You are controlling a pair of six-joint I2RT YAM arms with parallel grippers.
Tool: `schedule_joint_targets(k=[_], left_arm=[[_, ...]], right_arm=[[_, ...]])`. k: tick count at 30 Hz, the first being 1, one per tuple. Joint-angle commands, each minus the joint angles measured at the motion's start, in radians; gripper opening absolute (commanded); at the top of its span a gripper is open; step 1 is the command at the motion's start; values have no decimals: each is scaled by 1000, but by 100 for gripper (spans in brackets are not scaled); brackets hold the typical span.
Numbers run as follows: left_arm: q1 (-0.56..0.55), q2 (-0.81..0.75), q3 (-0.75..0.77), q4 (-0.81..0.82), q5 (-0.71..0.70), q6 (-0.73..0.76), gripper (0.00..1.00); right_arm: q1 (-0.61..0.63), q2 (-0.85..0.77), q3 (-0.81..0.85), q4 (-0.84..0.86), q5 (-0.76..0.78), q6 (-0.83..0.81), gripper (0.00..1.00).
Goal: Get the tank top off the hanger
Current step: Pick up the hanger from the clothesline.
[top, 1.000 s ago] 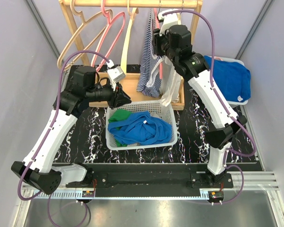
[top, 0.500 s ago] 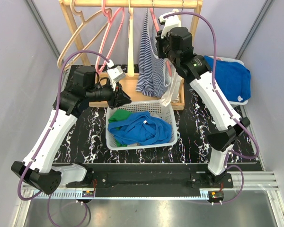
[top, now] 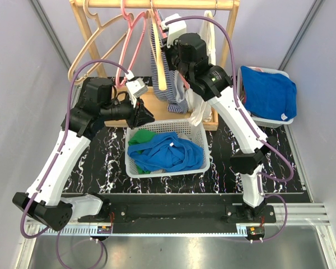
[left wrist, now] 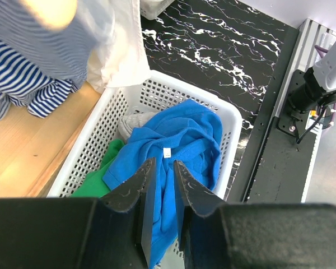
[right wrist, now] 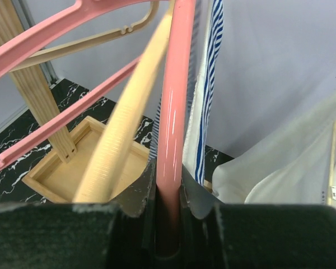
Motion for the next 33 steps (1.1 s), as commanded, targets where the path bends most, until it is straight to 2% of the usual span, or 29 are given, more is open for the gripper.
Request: schedule_joint_targets(k=[1, 7, 14, 19, 24, 30, 33], left_arm=[[-1, -40, 25, 23, -18, 22, 22], [-1, -63, 28, 18, -38, 32, 22], [30, -97, 39, 0, 0, 12, 24], [33, -118, 52, 7, -52, -20, 25], [36, -152, 68, 9, -84, -35, 27], [54, -184, 92, -52, -11, -8, 32], [59, -182, 131, -82, 15, 29, 36]], right_arm=[[-3, -78, 45, 94, 78, -46, 5], [-3, -213, -7, 90, 72, -37, 5], [-3, -455, -133, -11, 38, 24, 6], [-3, -641, -204, -129, -17, 67, 6], [-3, -783, -253, -248, -106, 129, 6], [-3, -917, -374, -314, -255, 145, 6], [-4, -932, -395, -344, -360, 136, 6]])
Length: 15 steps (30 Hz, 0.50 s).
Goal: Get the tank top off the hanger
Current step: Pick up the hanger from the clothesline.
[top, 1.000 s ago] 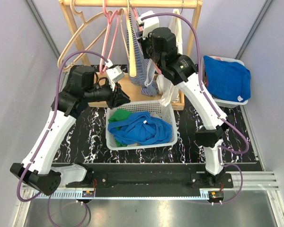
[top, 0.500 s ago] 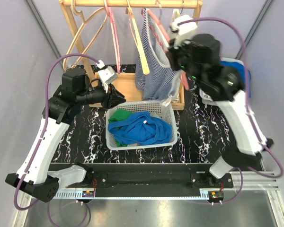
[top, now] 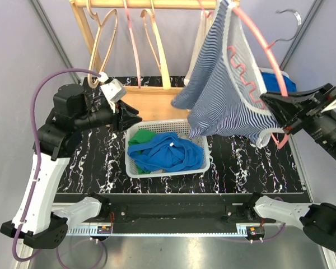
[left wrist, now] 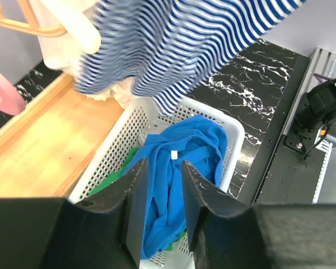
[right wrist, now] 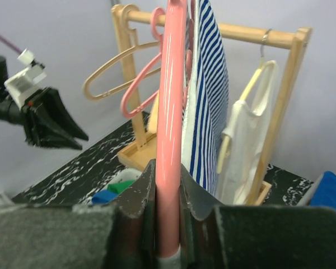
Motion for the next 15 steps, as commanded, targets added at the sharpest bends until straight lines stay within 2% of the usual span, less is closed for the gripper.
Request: schedule_joint_targets(k=[1, 6, 15], left_arm=[[14, -9, 88, -31, 64, 55, 36], [25, 3, 122, -60, 149, 89, 39], [26, -28, 218, -115, 143, 142, 41]], right_arm=[[-1, 31, -43, 0, -197, 4, 7], [0, 42, -31, -11, -253, -2, 7], [-1, 123, 18, -36, -489, 6, 8]])
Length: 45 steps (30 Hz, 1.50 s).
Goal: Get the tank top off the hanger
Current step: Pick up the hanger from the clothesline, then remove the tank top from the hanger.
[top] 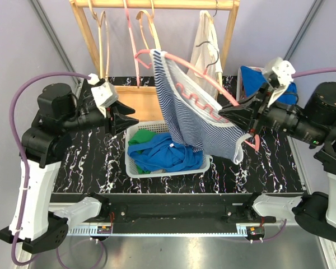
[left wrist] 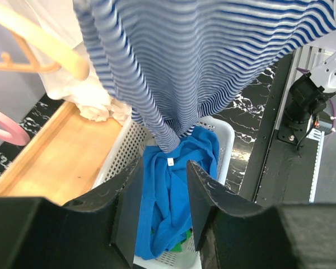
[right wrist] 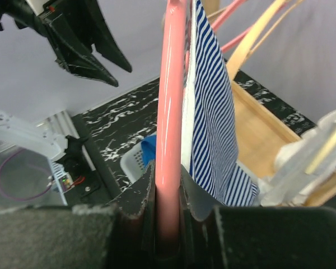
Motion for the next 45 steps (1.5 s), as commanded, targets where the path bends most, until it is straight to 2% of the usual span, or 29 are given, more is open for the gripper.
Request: schedule_joint_targets(k=[1, 5, 13, 20, 25, 36, 45], left_arm=[[8, -33, 89, -18, 45, 58, 42], [20, -33, 144, -51, 117, 113, 36], [38, -30, 212, -44, 126, 106, 35], [58, -33, 168, -76, 209, 151, 34], [60, -45, 117, -122, 246, 214, 34], [60, -57, 59, -121, 220, 241, 33], [64, -45, 80, -71, 197, 196, 34]], right_arm=[[0, 32, 42, 68, -174, -1, 8], [4, 104, -3, 48, -185, -15, 9], [64, 150, -105, 8, -171, -77, 9], [188, 228, -58, -86, -154, -124, 10], [231, 254, -24, -98, -140, -130, 10], [273, 310, 91, -118, -166, -130, 8], [304, 322, 83, -126, -154, -130, 8]])
